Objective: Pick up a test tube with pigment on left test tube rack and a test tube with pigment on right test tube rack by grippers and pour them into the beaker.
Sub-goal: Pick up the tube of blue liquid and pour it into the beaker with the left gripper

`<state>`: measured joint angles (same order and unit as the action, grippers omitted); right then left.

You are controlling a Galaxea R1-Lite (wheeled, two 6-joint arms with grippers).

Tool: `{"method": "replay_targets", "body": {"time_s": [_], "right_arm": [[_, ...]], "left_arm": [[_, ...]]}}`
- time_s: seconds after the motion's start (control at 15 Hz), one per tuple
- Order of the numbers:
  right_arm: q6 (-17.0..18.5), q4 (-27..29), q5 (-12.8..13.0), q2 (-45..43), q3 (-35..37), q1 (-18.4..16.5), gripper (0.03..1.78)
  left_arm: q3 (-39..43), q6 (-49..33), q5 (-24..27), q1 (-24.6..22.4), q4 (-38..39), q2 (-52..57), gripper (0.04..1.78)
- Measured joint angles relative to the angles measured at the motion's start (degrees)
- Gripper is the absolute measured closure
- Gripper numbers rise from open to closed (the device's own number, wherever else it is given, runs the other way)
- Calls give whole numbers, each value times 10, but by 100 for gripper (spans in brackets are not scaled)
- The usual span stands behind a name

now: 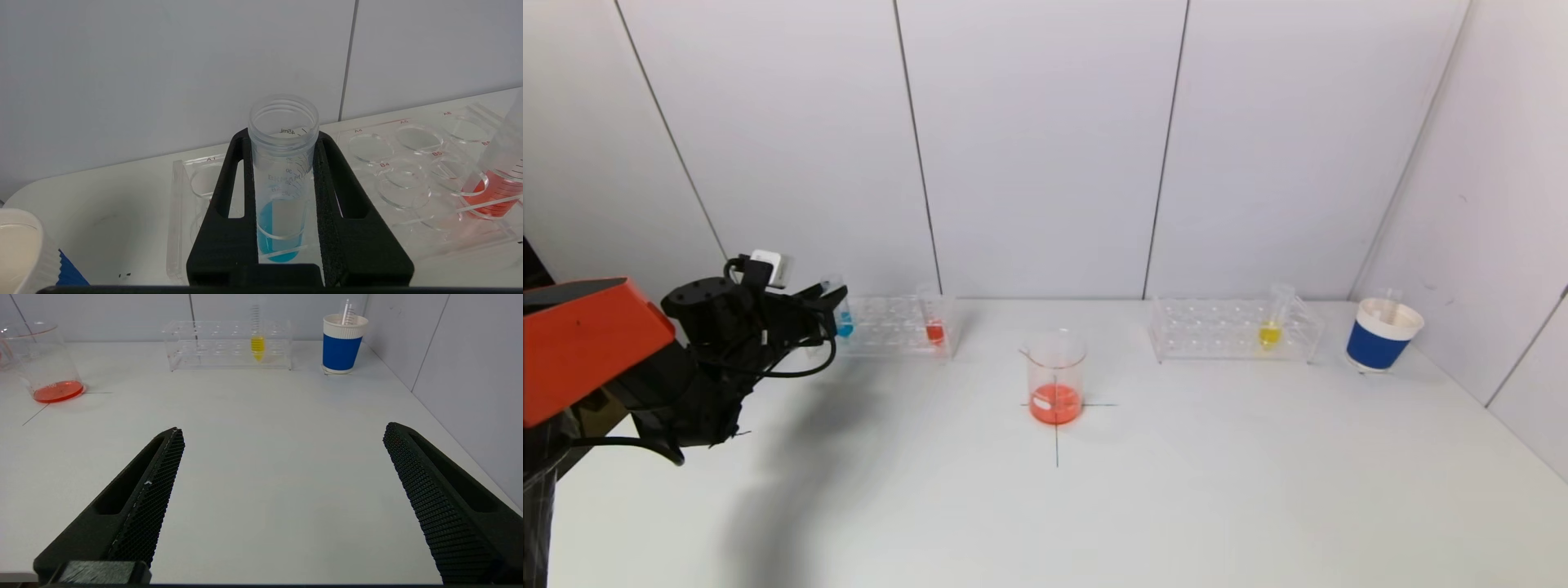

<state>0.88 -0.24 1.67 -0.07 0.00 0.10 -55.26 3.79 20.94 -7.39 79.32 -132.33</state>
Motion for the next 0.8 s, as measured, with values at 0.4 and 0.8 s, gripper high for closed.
{"method": "replay_targets", "body": {"time_s": [0.4,0.8], "right_arm": [[0,0,0,0,0,0,4],[0,0,0,0,0,0,4]], "left_arm": [[0,0,0,0,-12,33,139],[-5,-2,1,0,-39,77,139]]}}
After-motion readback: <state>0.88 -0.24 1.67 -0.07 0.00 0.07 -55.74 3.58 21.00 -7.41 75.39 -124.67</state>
